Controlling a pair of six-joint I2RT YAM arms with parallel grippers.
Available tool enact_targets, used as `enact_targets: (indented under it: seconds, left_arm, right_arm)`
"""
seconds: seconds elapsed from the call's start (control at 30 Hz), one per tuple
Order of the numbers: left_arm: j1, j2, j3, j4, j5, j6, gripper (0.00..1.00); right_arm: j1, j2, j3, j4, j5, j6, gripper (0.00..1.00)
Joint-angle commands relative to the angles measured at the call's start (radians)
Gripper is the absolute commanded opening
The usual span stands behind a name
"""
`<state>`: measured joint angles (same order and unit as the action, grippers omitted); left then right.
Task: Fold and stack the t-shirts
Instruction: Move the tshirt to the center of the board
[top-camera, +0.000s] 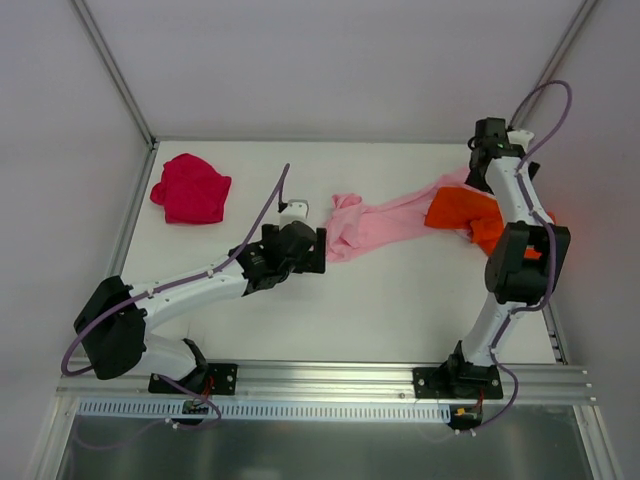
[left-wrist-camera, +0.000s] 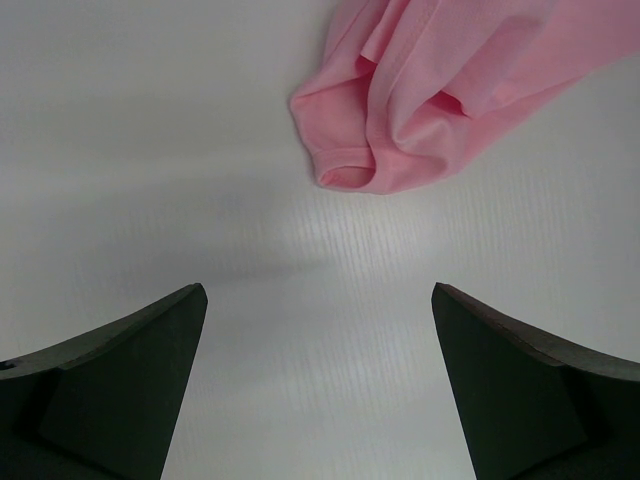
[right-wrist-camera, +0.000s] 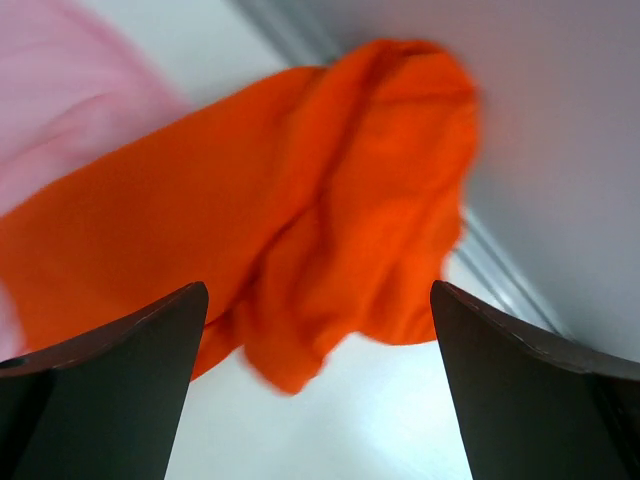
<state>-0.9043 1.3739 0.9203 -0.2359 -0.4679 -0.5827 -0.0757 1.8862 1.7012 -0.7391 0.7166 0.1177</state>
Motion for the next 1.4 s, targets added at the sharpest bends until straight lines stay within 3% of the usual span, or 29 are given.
enact_targets:
  seconds: [0.0, 0.1, 0.2, 0.43, 0.5, 0.8, 1.07, 1.23, 1.37]
  left_arm:
    - [-0.008, -0.030, 0.038, 0.070, 0.070, 0.038, 0.99]
    - [-0.016, 0.020, 0.090, 0.115, 0.121, 0.058, 0.99]
    - [-0.021, 0.129, 0.164, 0.135, 0.141, 0.079, 0.99]
    - [-0.022, 0.393, 0.391, 0.204, 0.304, 0.135, 0.99]
    - [-0.022, 0.424, 0.432, 0.202, 0.275, 0.127, 0.99]
    - [-0.008, 0.631, 0.649, 0.101, 0.192, 0.182, 0.99]
    - [0.016, 0.717, 0.719, -0.084, 0.010, 0.041, 0.99]
    - [0.013, 0.703, 0.683, -0.078, -0.046, 0.017, 0.99]
    - [0.028, 0.750, 0.738, -0.224, -0.159, -0.040, 0.99]
  right_arm:
    - [0.075, -0.114, 0.034, 0.115, -0.270, -0.073, 1.00]
    - [0.231, -0.151, 0.028, 0.132, -0.177, -0.108, 1.00]
    - [0.313, -0.153, 0.057, 0.103, -0.137, -0.108, 1.00]
    - [0.337, -0.219, -0.073, 0.152, -0.093, -0.110, 0.99]
    - [0.326, -0.234, -0.089, 0.152, -0.046, -0.145, 1.00]
    - [0.269, -0.430, -0.210, 0.215, -0.146, -0.082, 0.99]
    - [0.269, -0.518, -0.261, 0.228, -0.137, -0.082, 1.00]
    - [0.267, -0.513, -0.258, 0.228, -0.157, -0.090, 1.00]
    - [0.267, -0.504, -0.261, 0.233, -0.177, -0.085, 1.00]
